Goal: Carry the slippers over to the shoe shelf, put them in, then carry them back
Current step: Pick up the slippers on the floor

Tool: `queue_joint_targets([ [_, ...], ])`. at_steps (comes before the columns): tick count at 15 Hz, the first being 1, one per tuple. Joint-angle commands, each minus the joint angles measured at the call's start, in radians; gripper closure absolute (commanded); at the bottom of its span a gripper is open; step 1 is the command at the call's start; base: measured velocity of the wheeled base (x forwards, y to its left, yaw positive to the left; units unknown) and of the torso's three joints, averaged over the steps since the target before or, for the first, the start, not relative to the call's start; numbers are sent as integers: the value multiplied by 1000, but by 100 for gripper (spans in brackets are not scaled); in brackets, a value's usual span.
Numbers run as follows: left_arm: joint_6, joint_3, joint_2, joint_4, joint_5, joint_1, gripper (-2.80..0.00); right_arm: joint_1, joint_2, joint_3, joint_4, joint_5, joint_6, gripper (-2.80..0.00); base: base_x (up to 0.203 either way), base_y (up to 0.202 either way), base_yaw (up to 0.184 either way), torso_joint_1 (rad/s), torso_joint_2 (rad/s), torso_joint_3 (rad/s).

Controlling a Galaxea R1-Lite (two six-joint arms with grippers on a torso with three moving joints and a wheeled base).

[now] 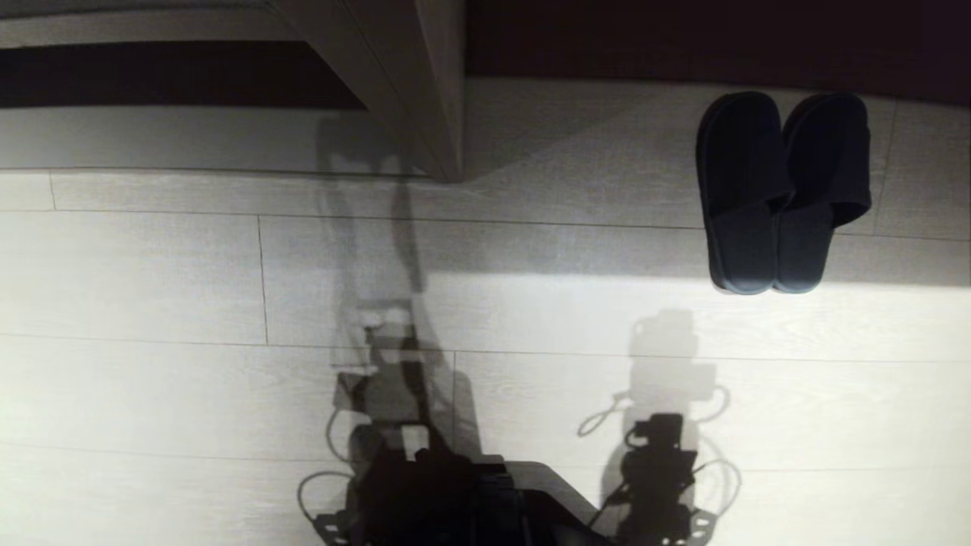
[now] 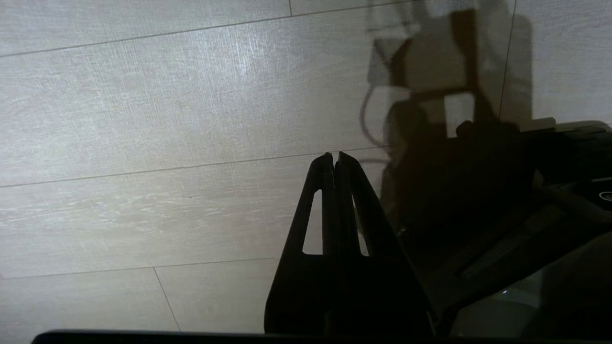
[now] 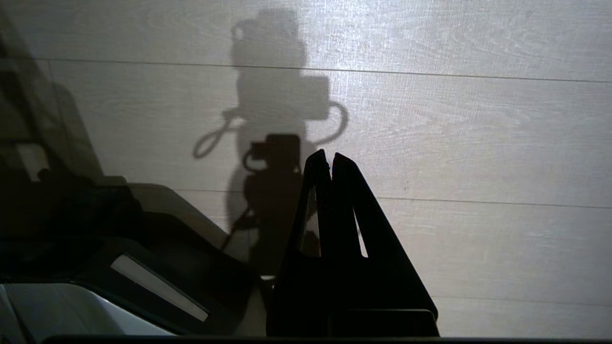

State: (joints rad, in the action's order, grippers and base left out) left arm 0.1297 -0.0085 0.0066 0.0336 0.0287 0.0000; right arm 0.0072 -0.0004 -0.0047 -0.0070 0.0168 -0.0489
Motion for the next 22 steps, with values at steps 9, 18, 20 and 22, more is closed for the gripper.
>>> queue_joint_targets([
  [9,2,5,-5,-14,2,0,0,0,-1,0,0,0,0,0,0,0,0,2,2,-31],
  [18,-4,7,-7,-18,-4,0,0,0,-1,0,0,0,0,0,0,0,0,0,0,0],
  [20,-4,7,-7,-18,-4,0,0,0,-1,0,1,0,0,0,0,0,0,0,0,0],
  [22,-4,7,-7,-18,-4,0,0,0,-1,0,1,0,0,0,0,0,0,0,0,0],
])
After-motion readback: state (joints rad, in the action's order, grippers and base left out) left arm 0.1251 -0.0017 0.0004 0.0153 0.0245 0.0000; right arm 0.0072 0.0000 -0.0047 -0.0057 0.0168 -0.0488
